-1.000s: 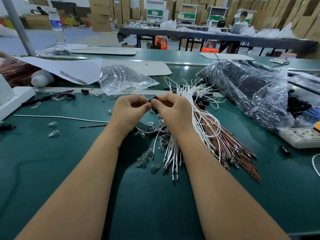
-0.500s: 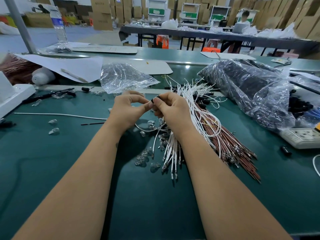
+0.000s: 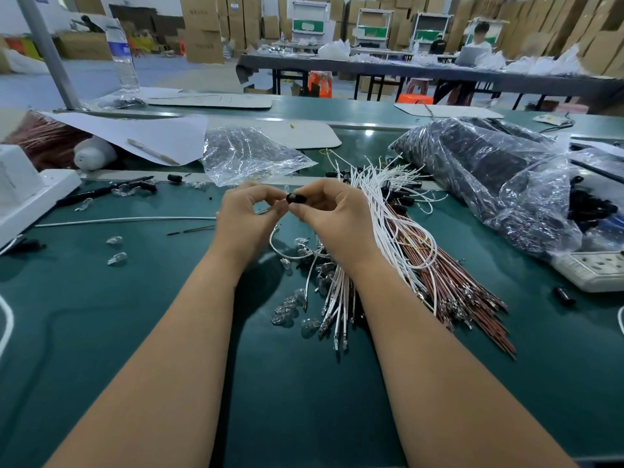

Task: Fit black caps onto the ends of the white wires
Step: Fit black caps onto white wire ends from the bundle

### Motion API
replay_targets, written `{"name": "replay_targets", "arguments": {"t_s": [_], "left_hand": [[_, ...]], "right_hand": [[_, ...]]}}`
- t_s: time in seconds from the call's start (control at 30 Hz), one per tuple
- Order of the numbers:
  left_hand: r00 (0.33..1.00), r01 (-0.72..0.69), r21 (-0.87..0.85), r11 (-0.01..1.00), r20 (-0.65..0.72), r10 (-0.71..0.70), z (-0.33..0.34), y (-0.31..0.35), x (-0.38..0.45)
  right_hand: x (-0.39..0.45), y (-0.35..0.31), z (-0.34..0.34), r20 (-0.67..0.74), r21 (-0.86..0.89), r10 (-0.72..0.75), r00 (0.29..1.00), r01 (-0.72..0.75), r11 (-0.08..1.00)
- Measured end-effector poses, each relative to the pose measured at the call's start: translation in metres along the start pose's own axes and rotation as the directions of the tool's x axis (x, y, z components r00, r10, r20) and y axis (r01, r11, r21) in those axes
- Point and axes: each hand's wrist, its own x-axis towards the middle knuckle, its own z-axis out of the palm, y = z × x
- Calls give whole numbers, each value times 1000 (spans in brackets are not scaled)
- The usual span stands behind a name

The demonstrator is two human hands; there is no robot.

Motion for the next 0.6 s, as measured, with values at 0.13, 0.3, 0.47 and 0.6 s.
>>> {"name": "replay_targets", "arguments": {"t_s": [0.13,0.3,0.47,0.6], "left_hand": [[1000,-30,-147,989,3,31,1,3,-1],[998,-9,-248,969,58,24,1,6,-1],[997,34,-272,962,72,-15,1,4,-2],[998,12,-252,968,68,5,3,5,-2]], "right_hand": [[-2,-2,7,12,42,-48,999,47,998],[-1,-3,8,-23,-39,-108,994,107,993],[-1,-5,8,-46,-37,-120,992,119,992],[-1,-4,7,-65,-54,-123,990,119,991]]}}
